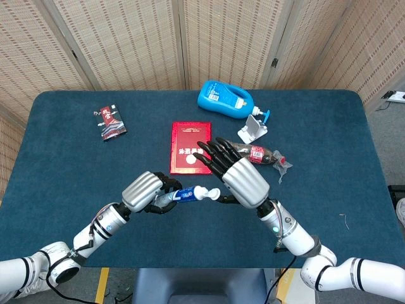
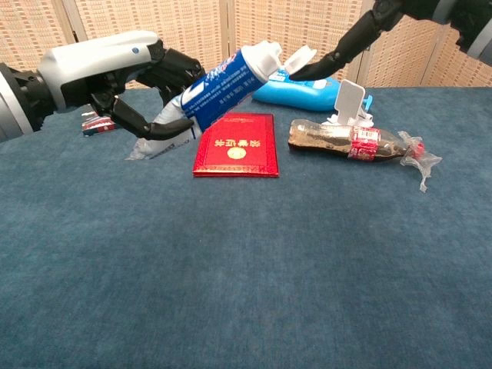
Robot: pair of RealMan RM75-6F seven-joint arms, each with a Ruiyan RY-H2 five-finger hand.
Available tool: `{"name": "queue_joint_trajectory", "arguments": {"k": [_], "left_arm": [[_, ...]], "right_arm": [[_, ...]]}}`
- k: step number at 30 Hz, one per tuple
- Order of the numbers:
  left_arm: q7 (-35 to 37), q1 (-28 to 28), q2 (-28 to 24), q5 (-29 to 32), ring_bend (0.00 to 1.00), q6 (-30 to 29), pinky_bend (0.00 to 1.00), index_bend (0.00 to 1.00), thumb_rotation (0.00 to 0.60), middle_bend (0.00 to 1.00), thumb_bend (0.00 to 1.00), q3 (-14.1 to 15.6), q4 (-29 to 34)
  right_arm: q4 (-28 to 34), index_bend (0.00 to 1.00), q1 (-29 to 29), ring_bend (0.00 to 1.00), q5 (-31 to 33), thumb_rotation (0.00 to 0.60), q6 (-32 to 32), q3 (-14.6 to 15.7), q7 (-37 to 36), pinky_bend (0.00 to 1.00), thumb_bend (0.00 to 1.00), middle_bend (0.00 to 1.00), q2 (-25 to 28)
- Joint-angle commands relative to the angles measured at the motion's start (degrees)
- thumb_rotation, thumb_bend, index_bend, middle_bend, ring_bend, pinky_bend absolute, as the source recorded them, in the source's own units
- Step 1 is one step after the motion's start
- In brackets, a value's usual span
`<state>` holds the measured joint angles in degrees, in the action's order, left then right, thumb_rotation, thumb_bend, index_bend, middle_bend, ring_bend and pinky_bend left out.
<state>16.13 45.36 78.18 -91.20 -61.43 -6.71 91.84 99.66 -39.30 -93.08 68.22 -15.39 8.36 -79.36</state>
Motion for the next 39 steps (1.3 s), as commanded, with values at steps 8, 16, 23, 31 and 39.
{"name": "queue_joint_trajectory", "arguments": {"k": [8,16,23,31,39], "left_arm": [[-1.5,-0.5,0.5,0.4,0.75,-0.5,0.51,0.76,0.600,0.83,0.58,0.7,-1.7],[-2.6,-0.2,0.8,1.1,0.75,0.5,0.51,0.76,0.600,0.83,0.58,0.7,-1.7],[-4.2,0.0,0.7,1.7,0.75,0.9,0.51,0.76,0.600,0.83,0.58,0.4,-0.5],[-4.0,-0.7,0.9,1.6,0.75,-0.6,0.51,0.76,0.600,0.83,0.58,0.4,0.1],[-0.9,-2.3,1.4,0.0,0.75,-3.9,0.51,0.76,0.600,0.83,0.58,1.1,-1.4]], "right_arm": [[0.9,0.00,-0.1,0.00,1.3,0.600,0.3,0.2,-0.2,0.00,0.00,0.00,1.8],[-0.1,0.00,-1.3,0.00,2.7,0.600,-0.3,-0.1,-0.8,0.00,0.00,0.00,1.1],[-0.4,0.00,-2.8,0.00,3.4,0.600,-0.8,-0.7,-0.4,0.00,0.00,0.00,-0.2],[0.1,0.00,-3.1,0.00,4.3,0.600,-1.0,-0.3,0.2,0.00,0.00,0.00,0.3],[6.1,0.00,0.1,0.00,3.6,0.600,0.2,1.8,-3.5,0.00,0.00,0.00,7.6]]}}
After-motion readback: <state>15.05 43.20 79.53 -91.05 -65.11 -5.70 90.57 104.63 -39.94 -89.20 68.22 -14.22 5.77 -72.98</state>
